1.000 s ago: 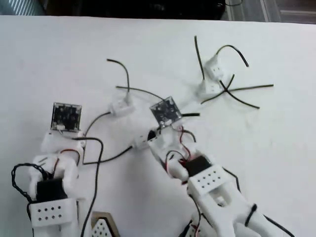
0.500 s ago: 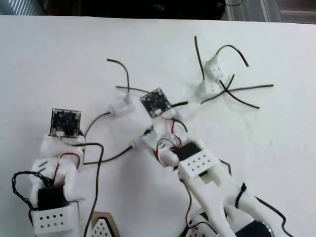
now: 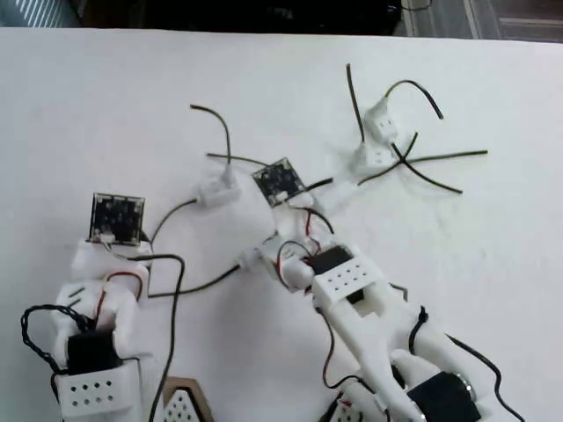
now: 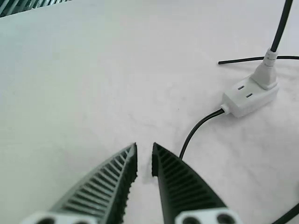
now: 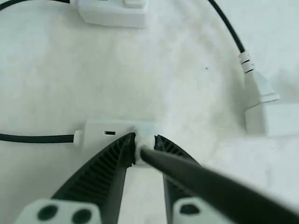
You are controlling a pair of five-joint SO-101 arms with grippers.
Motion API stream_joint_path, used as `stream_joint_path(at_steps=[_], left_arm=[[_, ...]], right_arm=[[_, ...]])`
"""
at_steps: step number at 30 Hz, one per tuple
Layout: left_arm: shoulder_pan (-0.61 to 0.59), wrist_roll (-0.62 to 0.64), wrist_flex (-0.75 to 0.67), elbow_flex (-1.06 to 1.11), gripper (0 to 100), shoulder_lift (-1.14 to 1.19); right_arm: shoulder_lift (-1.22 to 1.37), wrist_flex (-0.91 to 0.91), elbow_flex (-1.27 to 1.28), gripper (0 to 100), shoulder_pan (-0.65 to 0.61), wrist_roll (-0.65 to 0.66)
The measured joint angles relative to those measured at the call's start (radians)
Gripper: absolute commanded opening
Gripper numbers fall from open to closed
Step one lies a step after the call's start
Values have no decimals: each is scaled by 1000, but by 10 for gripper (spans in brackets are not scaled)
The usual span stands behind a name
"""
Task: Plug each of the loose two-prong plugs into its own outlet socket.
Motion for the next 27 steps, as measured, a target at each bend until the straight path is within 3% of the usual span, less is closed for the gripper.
stream_joint_path(at_steps=[13,27], left_arm=[[0,0,0,0,76,0],[0,0,0,3,76,0]], right_arm=[[216,-8,-135,17,8,0],[244,0,-233,17,163,0]])
